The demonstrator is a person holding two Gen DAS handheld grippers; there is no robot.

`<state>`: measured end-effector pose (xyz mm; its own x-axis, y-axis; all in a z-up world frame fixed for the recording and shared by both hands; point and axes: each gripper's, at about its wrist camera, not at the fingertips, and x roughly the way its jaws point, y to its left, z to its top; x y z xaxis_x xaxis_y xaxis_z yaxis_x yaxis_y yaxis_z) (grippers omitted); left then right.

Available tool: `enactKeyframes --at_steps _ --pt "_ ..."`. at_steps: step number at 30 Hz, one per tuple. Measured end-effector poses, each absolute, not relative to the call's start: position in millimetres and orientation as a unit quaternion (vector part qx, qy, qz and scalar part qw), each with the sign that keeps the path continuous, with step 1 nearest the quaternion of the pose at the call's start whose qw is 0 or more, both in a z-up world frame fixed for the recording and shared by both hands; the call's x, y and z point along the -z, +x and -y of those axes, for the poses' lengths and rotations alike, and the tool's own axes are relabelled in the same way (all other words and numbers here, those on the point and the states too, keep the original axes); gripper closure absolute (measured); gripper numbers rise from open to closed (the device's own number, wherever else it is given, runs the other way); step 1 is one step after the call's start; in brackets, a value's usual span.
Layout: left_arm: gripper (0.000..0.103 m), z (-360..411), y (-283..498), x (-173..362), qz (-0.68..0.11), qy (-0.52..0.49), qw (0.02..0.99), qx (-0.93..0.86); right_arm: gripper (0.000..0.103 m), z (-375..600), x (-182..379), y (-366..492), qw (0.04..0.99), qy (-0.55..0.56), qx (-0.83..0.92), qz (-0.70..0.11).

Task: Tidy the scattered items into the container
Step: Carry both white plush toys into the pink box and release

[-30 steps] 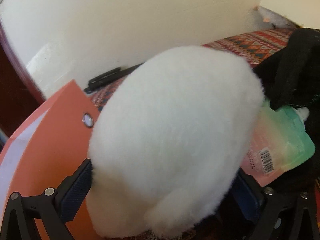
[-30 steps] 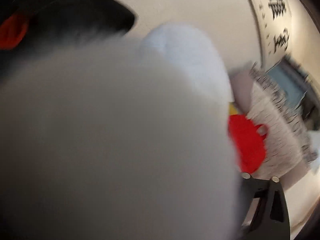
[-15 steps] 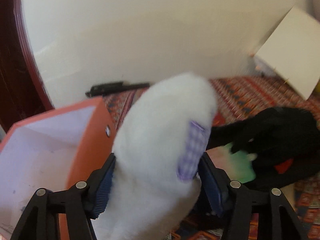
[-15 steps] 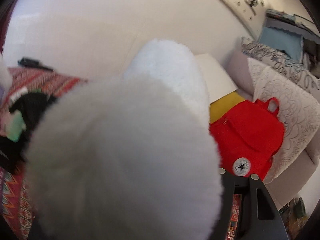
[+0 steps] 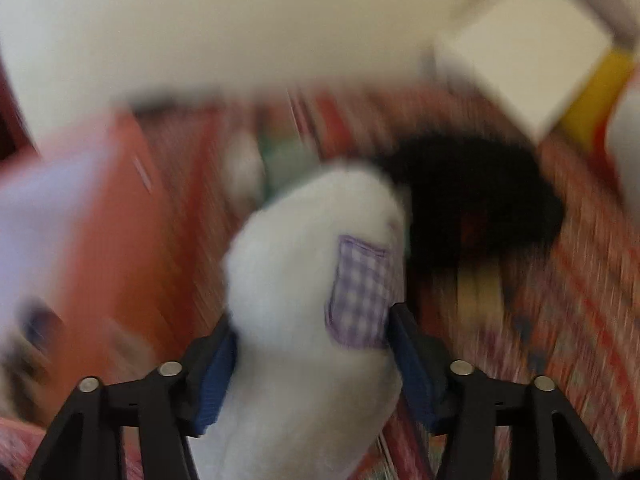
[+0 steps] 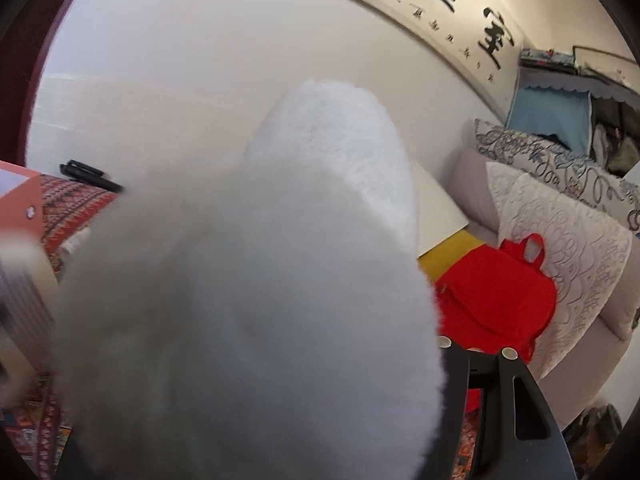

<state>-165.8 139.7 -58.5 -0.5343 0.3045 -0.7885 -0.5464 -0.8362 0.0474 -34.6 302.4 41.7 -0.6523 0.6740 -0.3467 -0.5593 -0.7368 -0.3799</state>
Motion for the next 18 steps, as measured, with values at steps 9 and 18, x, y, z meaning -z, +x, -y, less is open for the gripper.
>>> enactKeyframes --at_steps 9,18 --pt "0.027 -145.4 -163.6 64.3 -0.195 -0.385 0.204 -0.879 0.033 -304.5 -26.8 -47.8 0.324 -0.247 -0.905 0.122" --pt "0.03 -132.0 -136.7 22.6 -0.15 -0.341 0.227 -0.9 0.033 -309.6 -44.3 -42.3 0.33 -0.215 -0.909 0.136"
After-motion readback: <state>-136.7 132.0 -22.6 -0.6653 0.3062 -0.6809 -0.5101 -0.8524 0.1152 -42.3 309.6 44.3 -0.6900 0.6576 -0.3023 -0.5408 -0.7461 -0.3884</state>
